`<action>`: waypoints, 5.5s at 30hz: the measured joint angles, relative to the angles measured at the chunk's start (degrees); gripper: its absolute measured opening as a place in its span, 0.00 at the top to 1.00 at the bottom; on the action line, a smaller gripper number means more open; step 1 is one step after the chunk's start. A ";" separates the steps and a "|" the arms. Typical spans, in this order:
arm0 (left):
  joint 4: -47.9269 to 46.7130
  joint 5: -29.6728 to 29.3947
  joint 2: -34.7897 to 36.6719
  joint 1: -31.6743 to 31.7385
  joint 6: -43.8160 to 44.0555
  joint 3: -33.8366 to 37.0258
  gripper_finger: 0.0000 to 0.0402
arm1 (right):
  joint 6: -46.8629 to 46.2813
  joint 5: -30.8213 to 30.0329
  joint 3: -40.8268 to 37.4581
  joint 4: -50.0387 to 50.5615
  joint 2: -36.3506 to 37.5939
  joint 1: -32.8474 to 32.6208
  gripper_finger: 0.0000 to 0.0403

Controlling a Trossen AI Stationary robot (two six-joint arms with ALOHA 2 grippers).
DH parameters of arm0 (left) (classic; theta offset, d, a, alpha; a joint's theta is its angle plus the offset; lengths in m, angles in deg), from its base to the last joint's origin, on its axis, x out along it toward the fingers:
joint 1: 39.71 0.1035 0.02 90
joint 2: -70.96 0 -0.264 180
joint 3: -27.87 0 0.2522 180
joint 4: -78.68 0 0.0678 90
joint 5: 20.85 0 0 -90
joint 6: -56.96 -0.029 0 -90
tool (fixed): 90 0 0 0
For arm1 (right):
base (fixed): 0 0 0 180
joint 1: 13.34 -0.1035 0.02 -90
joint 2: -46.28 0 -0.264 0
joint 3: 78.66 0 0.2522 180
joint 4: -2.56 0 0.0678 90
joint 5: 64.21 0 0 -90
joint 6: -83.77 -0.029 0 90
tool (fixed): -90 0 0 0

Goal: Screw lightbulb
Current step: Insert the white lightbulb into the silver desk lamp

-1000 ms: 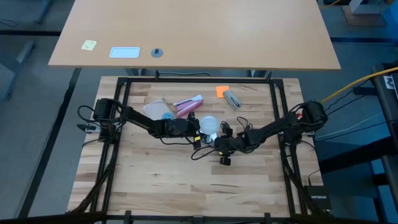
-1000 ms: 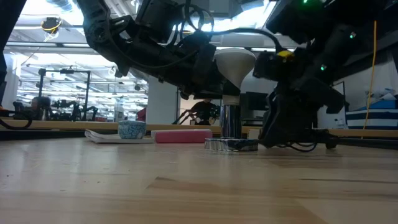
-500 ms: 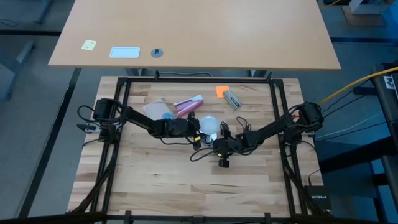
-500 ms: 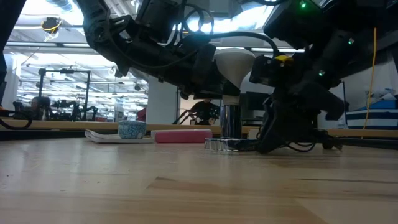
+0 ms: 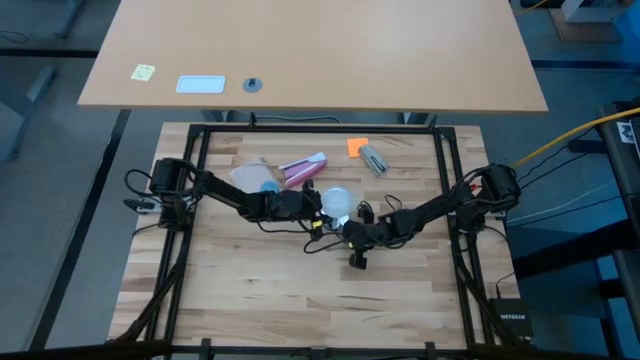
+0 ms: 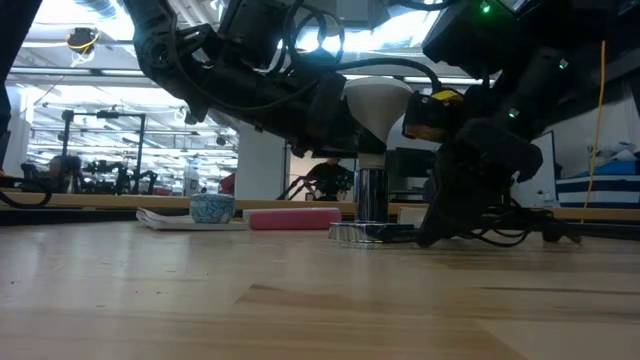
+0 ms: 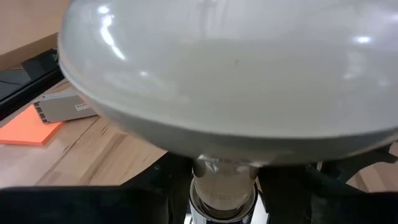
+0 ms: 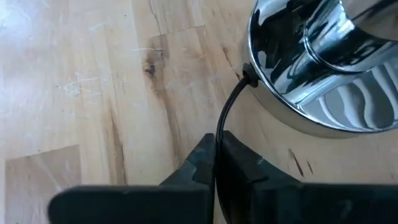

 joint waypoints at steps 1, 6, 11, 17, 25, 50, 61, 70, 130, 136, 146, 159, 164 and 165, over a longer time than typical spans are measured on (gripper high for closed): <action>-0.02 0.00 0.00 0.00 -0.11 0.00 0.63 | -0.26 0.00 0.04 0.62 0.00 0.00 0.97; -0.09 0.00 0.00 -0.01 -0.23 0.00 0.63 | -2.45 1.94 0.10 2.24 0.11 0.07 0.95; -0.11 0.00 0.00 0.00 -0.20 0.00 0.63 | -2.23 2.54 0.08 2.74 0.31 0.09 0.98; -0.09 0.35 0.00 -0.02 0.42 -0.02 0.63 | 1.96 4.41 -0.30 6.05 3.11 0.08 0.97; 0.20 1.71 0.00 -0.04 0.54 -0.04 0.63 | 5.16 1.27 -0.24 17.38 6.37 0.04 0.96; -0.53 6.50 0.02 0.09 -0.30 0.04 0.63 | 31.60 -13.49 -0.42 13.88 6.29 8.00 0.91; -1.58 6.62 0.13 0.11 -0.48 -0.04 0.63 | 39.66 -18.06 -0.40 9.23 6.29 10.27 0.91; -1.63 6.62 0.13 0.09 -0.32 0.02 0.63 | 36.26 -15.76 -0.36 8.69 6.29 10.21 0.76; -1.13 6.71 -0.02 1.09 1.71 0.01 0.63 | -14.43 -30.29 -24.86 -2.84 48.27 -12.79 0.71; -1.14 6.64 0.00 1.11 1.70 0.02 0.63 | -14.30 -28.13 -27.52 -25.16 32.60 -12.74 0.71; -1.14 6.62 0.00 1.11 1.71 0.02 0.63 | -14.13 -26.44 -20.61 -33.67 12.00 -12.74 0.71; -1.14 6.64 0.00 1.14 1.69 0.02 0.63 | -14.26 -27.85 -16.73 -29.79 8.44 -12.72 0.98; -1.11 6.64 0.00 1.14 1.69 0.02 0.63 | -16.84 -28.16 -15.15 -25.46 8.46 -11.67 0.93; -1.09 6.64 0.00 1.14 1.69 0.02 0.63 | -17.24 -27.58 -14.88 -24.73 8.46 -11.11 0.93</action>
